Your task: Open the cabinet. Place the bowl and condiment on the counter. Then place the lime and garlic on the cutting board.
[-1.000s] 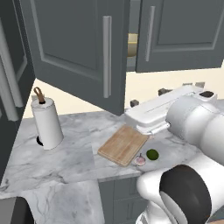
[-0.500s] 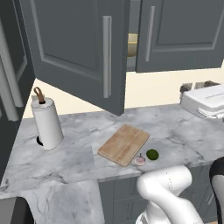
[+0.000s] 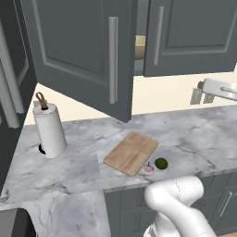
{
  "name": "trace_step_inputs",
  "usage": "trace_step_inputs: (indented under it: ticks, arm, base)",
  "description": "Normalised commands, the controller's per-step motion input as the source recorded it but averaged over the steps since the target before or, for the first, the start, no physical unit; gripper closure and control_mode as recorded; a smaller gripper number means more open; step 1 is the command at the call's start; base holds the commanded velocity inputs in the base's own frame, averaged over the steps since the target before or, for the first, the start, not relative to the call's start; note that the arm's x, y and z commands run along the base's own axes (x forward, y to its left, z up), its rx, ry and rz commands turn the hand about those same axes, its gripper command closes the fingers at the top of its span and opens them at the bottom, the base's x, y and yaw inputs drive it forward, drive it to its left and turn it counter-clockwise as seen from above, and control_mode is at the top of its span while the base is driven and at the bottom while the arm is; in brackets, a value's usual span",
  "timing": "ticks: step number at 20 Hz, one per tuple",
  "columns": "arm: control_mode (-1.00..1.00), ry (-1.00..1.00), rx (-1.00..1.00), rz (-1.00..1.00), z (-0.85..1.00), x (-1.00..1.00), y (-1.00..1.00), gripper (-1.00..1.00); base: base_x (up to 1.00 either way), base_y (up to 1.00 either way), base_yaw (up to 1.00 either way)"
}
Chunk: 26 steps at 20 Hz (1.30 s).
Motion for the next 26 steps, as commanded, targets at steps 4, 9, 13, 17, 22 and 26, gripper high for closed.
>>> trace_step_inputs:
  ticks: [4,9,13,17,22,26]
  arm:
    - [-1.00,0.31,0.26,0.15,-0.25,0.67,0.01,-1.00]
    - [-1.00,0.32,0.24,0.16,-0.23,0.46,0.26,-1.00]
    - [-1.00,0.24,0.19,0.16,-0.27,0.29,0.63,-1.00]
    - [-1.00,0.21,0.21,0.18,-0.27,0.32,0.54,-1.00]
    - [-1.00,0.20,0.22,0.14,-0.27,0.60,0.51,-1.00]
    - [-1.00,0.21,0.20,0.13,-0.21,0.63,0.56,-1.00]
  base:
    - [0.00,0.00,0.00]
    - [0.00,0.00,0.00]
    - [0.00,0.00,0.00]
    - [0.00,0.00,0.00]
    - [0.00,0.00,0.00]
    - [0.00,0.00,0.00]
